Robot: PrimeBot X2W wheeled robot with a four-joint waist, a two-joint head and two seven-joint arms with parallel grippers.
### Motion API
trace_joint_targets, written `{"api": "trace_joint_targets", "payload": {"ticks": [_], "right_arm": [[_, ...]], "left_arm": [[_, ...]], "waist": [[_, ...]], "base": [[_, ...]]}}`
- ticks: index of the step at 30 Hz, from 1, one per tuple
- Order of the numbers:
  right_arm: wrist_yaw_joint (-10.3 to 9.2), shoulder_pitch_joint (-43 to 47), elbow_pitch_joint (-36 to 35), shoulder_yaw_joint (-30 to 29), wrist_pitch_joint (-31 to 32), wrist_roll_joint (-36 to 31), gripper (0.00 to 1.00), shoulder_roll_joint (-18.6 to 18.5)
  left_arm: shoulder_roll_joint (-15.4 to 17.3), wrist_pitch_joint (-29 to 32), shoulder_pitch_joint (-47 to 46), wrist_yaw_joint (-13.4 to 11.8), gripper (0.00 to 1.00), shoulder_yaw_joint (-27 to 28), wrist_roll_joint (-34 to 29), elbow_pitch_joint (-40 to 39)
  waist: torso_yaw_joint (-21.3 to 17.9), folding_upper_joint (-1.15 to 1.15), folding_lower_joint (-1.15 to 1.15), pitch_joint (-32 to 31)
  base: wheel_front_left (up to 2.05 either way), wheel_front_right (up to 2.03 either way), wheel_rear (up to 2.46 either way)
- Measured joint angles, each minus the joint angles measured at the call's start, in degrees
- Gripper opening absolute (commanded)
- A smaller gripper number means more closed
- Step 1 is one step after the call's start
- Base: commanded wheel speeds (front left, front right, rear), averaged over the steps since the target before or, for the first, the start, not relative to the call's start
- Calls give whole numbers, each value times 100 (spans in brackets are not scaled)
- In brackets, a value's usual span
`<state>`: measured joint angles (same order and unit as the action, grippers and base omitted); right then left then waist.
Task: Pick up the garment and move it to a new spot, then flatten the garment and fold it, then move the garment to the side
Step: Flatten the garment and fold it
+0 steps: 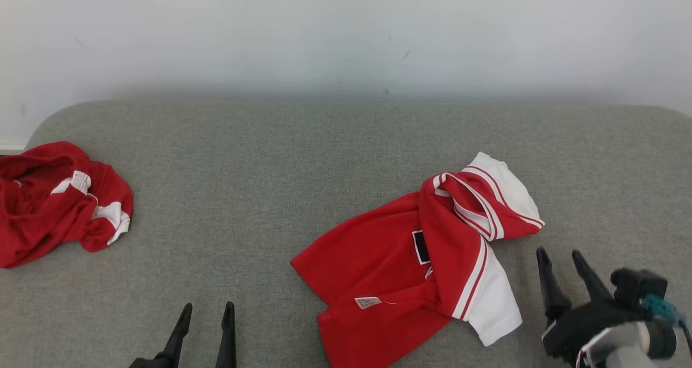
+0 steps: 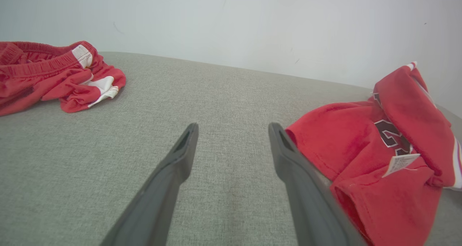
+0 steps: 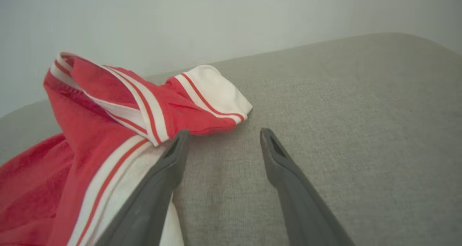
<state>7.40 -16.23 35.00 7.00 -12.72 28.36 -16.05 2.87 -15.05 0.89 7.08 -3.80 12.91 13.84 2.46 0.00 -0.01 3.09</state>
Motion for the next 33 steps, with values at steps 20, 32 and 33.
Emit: {"api": "trace_joint_targets", "payload": {"ticks": [20, 32, 33], "right_arm": [[0, 767, 43, 131, 331, -350, 0, 755], [5, 1383, -1815, -1101, 761, -2089, 0, 343], [5, 1587, -1997, -1168, 992, -2248, 0, 393]], "left_arm": [[1, 0, -38, 8, 100, -41, -30, 63], [0, 0, 58, 25, 100, -67, 31, 53], [1, 0, 69, 23, 100, -74, 37, 47]], "waist": [[206, 0, 0, -39], [153, 0, 1, -143], [150, 0, 0, -144]], "base": [[0, 0, 0], [0, 0, 0], [0, 0, 0]]}}
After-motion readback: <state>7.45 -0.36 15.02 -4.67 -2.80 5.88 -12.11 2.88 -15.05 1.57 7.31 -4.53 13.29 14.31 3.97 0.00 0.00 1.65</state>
